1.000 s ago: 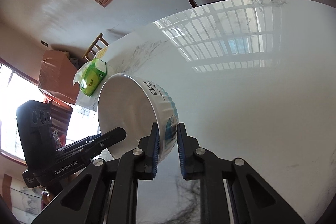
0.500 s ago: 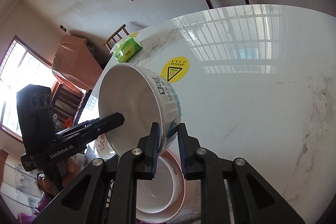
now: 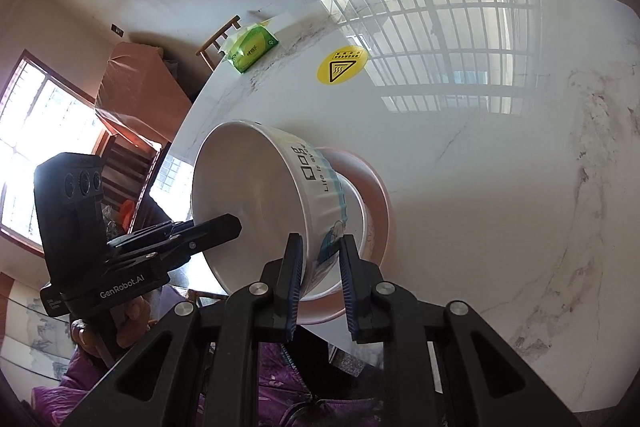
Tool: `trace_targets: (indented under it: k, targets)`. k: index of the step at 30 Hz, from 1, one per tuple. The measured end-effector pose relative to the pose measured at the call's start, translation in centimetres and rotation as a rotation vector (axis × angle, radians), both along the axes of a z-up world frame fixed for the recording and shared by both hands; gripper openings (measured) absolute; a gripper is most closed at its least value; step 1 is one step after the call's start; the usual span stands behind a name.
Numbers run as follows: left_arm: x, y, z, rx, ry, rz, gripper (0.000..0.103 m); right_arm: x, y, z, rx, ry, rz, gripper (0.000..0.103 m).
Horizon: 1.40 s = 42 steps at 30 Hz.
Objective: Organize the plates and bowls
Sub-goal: 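Carry the 'Dog' bowl and lower it into the white bowl, then open the right gripper and withdraw from the bowl stack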
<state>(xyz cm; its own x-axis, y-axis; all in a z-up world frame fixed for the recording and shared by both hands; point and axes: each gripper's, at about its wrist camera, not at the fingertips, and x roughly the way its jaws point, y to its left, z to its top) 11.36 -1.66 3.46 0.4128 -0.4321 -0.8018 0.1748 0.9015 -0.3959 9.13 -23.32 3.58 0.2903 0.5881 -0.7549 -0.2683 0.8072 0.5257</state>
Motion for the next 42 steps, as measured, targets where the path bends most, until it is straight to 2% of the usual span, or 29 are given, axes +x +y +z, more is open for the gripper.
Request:
trace_targets:
  k: [7,28,36,42]
  targets:
    - [-0.2,0.3,-1.0,-0.005,0.043,0.004,0.017,-0.7,0.7,-1.1,-0.018,0.032,0.004,0.018]
    - [0.3,0.0,-2.0,0.017,0.067,0.014,0.016,-0.1,1.7,-2.5,-0.030,0.091,0.012,0.018]
    - [0.3,-0.4,-2.3,0.054,0.053,0.012,0.017,0.3,1.7,-3.3,-0.036,0.109,0.008,0.021]
    - [-0.4,-1.0,-1.8,0.097,0.000,0.017,0.017,0.3,1.9,-3.5,-0.033,0.108,0.011,0.022]
